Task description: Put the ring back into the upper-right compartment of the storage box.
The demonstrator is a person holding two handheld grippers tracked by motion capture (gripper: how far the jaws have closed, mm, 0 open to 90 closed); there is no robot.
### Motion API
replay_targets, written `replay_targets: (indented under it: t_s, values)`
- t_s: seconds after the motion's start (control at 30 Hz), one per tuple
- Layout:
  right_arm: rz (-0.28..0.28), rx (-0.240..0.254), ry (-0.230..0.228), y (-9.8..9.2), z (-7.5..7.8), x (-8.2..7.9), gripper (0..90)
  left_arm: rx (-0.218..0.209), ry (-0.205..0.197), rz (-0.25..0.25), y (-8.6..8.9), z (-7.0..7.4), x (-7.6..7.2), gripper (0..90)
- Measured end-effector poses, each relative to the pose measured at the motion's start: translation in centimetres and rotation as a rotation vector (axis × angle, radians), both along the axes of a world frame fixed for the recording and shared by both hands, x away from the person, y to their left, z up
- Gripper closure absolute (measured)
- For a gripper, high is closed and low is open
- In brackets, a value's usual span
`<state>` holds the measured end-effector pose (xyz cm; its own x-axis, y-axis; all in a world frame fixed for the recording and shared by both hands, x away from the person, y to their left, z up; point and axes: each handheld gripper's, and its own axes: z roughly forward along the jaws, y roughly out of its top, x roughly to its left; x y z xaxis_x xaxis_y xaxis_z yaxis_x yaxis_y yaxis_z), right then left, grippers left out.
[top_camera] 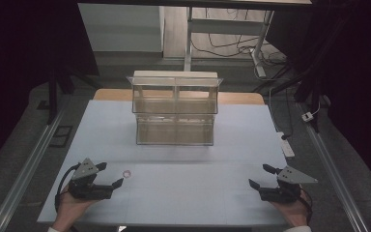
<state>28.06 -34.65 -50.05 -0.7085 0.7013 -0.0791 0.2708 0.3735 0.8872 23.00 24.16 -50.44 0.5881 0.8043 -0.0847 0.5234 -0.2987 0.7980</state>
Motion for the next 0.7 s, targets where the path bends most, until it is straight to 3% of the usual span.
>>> replay_targets:
  t_s: [0.53, 0.7]
  values:
    - [-0.001, -0.018, 0.024, 0.25, 0.07, -0.07, 23.8, 0.001, -0.005, -0.005, 0.24, 0.4, -0.09, 14.7]
    - [-0.01, -0.015, 0.028, 0.24, 0.01, -0.08, 23.8, 0.019, 0.012, -0.031, -0.15, 0.48, 0.12, 15.5]
